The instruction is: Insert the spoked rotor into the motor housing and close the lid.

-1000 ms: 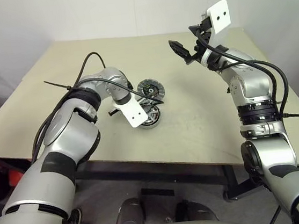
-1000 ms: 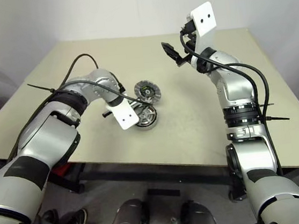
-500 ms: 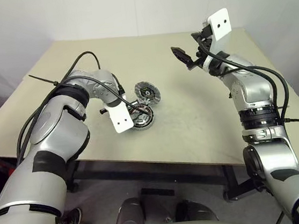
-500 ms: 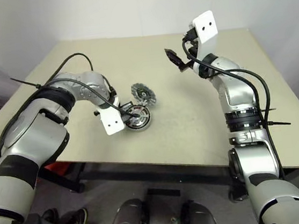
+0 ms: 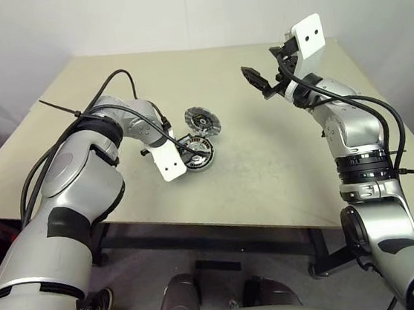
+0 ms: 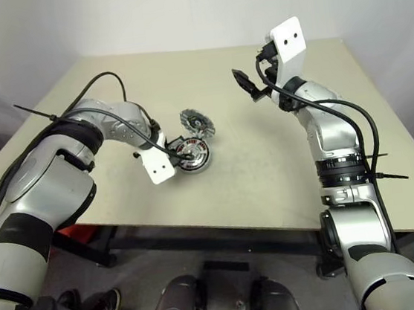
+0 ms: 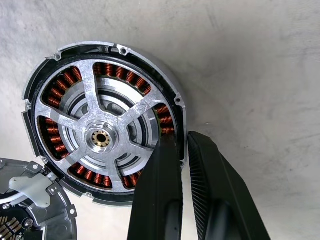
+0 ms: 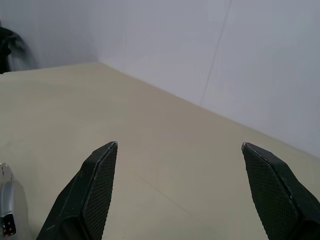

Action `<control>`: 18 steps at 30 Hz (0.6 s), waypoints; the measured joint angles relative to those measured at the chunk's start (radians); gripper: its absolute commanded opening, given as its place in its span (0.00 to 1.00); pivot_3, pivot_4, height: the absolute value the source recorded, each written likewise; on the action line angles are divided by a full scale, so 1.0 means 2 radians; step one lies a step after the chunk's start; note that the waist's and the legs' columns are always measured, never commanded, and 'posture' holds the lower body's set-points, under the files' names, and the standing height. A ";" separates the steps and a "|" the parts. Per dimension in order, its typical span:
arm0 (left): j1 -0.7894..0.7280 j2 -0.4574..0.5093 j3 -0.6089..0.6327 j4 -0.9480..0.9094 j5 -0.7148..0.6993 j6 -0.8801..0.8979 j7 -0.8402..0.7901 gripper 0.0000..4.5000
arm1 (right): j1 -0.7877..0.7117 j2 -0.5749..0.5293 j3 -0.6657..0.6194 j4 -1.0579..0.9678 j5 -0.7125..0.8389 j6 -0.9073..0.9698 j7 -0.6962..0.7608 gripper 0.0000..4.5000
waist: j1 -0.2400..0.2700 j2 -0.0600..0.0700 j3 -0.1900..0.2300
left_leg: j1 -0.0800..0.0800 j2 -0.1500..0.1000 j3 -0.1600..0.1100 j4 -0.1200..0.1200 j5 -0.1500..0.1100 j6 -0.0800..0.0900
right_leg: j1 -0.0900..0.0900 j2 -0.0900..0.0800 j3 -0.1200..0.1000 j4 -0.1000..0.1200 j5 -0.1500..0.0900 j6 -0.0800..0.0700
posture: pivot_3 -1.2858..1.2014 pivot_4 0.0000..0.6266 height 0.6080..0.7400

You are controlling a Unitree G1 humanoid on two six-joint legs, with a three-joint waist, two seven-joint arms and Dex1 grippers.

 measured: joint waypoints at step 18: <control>0.046 -0.077 0.212 -0.023 -0.250 0.387 -0.268 0.01 | 0.000 0.003 0.009 0.000 0.000 0.000 0.002 1.00 | 0.001 0.000 0.000 | 0.000 0.000 0.000 0.000 0.000 0.000 | -0.001 -0.001 0.000 0.002 0.002 -0.005 | 0.52 0.00 1.00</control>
